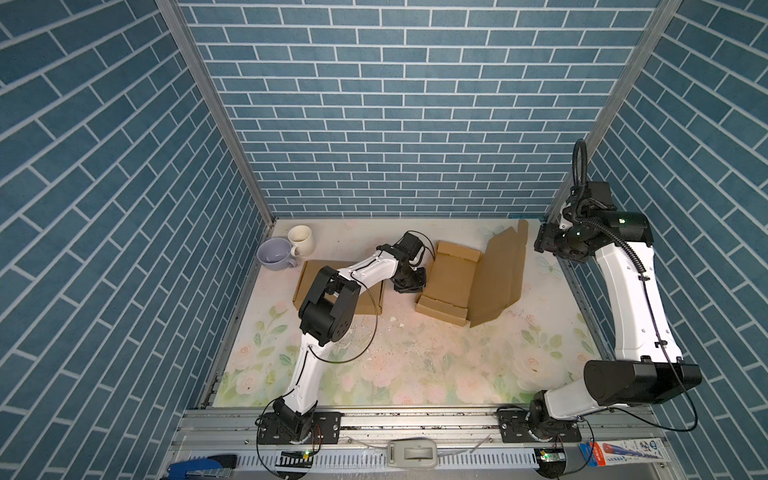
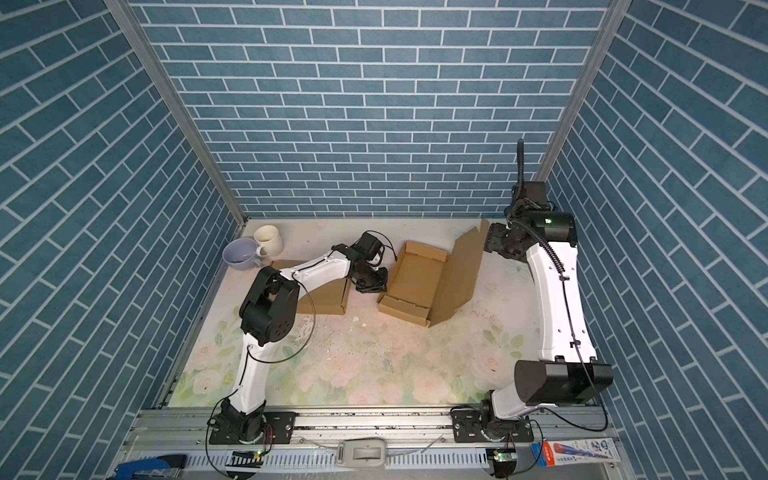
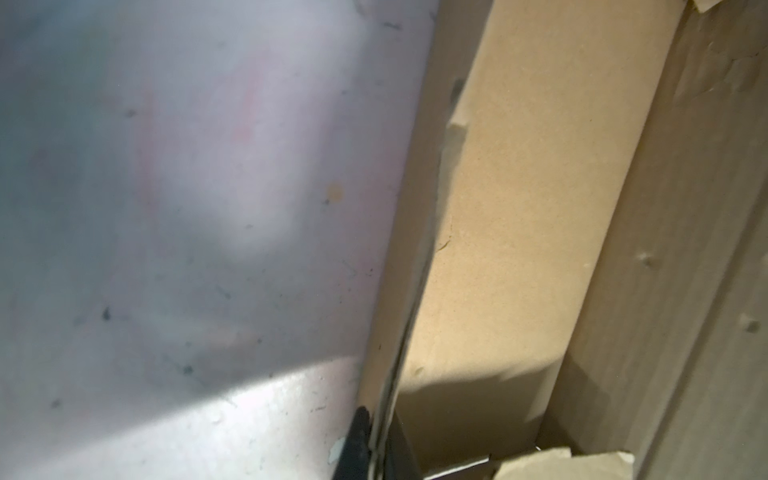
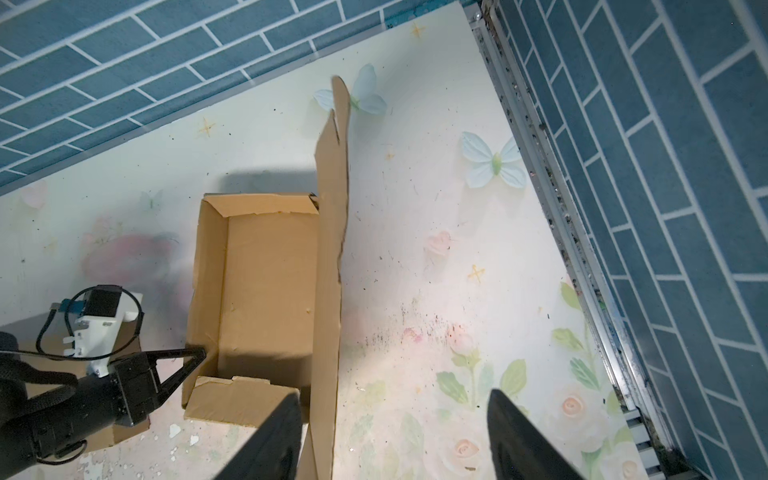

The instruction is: Fold the paper box

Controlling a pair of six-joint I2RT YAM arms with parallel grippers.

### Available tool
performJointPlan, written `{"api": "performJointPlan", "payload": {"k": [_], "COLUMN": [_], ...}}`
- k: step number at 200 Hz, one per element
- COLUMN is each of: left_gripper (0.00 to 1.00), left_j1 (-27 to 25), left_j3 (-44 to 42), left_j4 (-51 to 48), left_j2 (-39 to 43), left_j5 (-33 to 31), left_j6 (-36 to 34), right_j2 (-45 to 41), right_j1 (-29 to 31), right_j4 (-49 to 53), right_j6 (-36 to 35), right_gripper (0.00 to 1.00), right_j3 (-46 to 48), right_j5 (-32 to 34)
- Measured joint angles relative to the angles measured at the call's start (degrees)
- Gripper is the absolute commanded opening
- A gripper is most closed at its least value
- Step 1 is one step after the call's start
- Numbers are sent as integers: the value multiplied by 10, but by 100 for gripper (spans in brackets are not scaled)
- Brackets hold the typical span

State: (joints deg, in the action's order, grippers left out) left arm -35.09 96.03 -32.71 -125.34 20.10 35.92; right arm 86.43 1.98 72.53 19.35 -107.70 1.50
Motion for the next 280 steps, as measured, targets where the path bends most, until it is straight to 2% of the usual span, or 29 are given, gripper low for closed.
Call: {"api": "performJointPlan", "payload": {"k": [39, 70, 100, 108, 122, 134, 148, 189, 235, 280], "left_gripper": [12, 14, 20, 26, 41, 50, 57, 65, 65, 68], "left_j1": [-25, -41, -43, -44, -45, -43, -38, 9, 59, 76], "left_j3": [-78, -102, -103, -103, -103, -102, -101, -95, -123, -176], "left_j4": [90, 125, 129, 129, 126, 113, 88, 31, 96, 167], "left_j2": [34, 36, 36, 36, 36, 39, 52, 154, 271, 278], "left_j5": [-36, -54, -55, -54, -52, -51, -50, -55, -67, -28], "left_j6": [100, 141, 155, 157, 154, 136, 110, -11, -160, -268], "right_j2": [7, 32, 62, 72, 94, 119, 147, 172, 172, 172], "right_j1": [-2, -1, 5, 9, 18, 30, 47, 96, 162, 193], "right_j4": [0, -2, -12, -14, -14, -8, -4, -4, -13, -29], "right_j6": [3, 1, -6, -11, -26, -40, -63, -153, -320, -518], "right_gripper": [73, 66, 49, 42, 29, 20, 13, 0, 0, 0], "right_j3": [31, 47, 61, 60, 59, 51, 34, 0, -19, -46], "right_j5": [-70, -111, -129, -129, -121, -102, -67, 10, 68, 72]}}
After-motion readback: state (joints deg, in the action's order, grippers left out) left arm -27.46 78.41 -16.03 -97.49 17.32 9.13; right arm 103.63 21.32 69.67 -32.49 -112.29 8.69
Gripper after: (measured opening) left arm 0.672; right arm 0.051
